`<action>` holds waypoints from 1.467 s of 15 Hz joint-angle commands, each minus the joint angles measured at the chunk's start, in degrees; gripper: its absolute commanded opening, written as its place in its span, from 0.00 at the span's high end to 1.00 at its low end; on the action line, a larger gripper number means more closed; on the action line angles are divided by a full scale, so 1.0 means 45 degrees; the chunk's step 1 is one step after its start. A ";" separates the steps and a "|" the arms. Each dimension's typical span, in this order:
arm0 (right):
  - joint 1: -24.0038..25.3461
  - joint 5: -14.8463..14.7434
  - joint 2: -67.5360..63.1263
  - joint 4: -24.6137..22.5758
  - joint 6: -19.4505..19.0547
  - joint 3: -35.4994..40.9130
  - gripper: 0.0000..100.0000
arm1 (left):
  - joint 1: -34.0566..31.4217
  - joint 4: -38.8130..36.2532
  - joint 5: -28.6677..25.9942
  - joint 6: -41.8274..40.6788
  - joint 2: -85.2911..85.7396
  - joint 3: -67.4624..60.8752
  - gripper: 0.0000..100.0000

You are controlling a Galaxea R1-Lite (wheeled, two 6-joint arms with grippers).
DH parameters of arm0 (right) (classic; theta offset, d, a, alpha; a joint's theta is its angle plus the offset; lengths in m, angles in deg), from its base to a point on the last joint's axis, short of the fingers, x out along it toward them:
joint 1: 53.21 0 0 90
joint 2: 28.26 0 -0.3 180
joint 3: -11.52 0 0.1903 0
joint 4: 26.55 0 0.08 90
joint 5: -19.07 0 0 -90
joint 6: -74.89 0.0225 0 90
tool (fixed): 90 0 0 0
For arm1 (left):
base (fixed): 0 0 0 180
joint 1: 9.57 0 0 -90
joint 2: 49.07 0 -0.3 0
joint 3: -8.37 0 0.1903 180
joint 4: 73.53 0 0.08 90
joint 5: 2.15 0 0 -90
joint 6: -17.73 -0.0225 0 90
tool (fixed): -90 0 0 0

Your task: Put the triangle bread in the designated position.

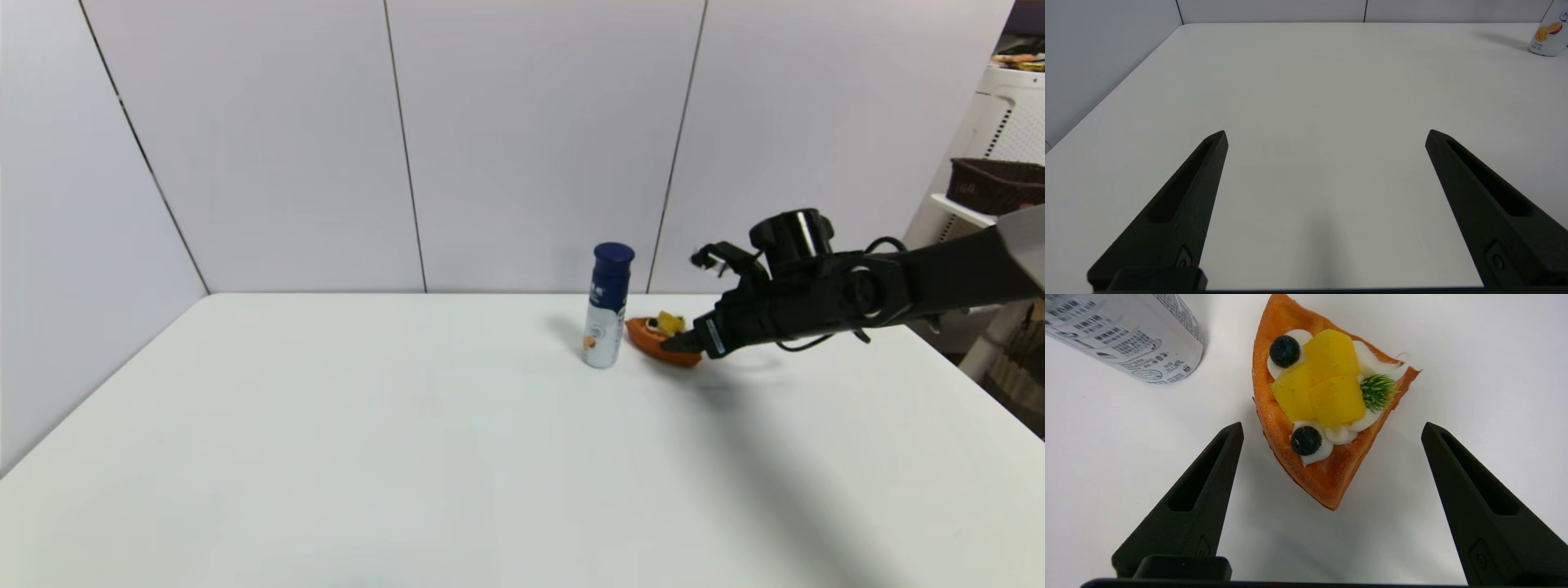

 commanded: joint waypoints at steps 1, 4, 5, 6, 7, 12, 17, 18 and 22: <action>-0.0500 -0.0030 0.2893 0.1095 -0.0011 0.0877 0.00 | 0.0001 0.0000 0.0000 0.0010 -0.0016 0.0000 0.00; -0.1282 -0.1143 0.5921 0.2325 0.0009 0.2459 0.00 | 0.0001 0.0000 0.0000 -0.0010 -0.0016 0.0000 0.00; -0.1516 -0.1866 0.6839 0.2306 0.0048 0.3220 0.00 | 0.0001 0.0000 0.0000 -0.0010 -0.0016 0.0000 0.00; -0.1907 -0.2491 0.7796 0.2286 0.0106 0.4041 0.00 | 0.0001 0.0000 0.0000 -0.0010 -0.0016 0.0000 0.00; -0.2219 -0.2862 0.8909 0.2306 0.0145 0.4998 0.00 | 0.0001 0.0000 0.0000 -0.0010 -0.0016 0.0000 0.00; -0.2356 -0.3877 1.4417 0.2228 0.2235 0.8767 0.00 | 0.0001 0.0000 0.0000 -0.0010 -0.0016 0.0000 0.00; -0.1555 -0.4678 1.9475 0.1954 0.2333 1.1404 0.00 | 0.0001 0.0000 0.0000 -0.0010 -0.0016 0.0000 0.00; -0.1457 -0.4678 2.0569 0.1778 0.2333 1.2107 0.00 | 0.0001 0.0000 0.0000 0.0010 -0.0016 0.0000 0.00; -0.1575 -0.4678 2.4104 0.1427 0.2333 1.4256 0.00 | 0.0001 0.0000 0.0000 -0.0010 -0.0016 0.0000 0.00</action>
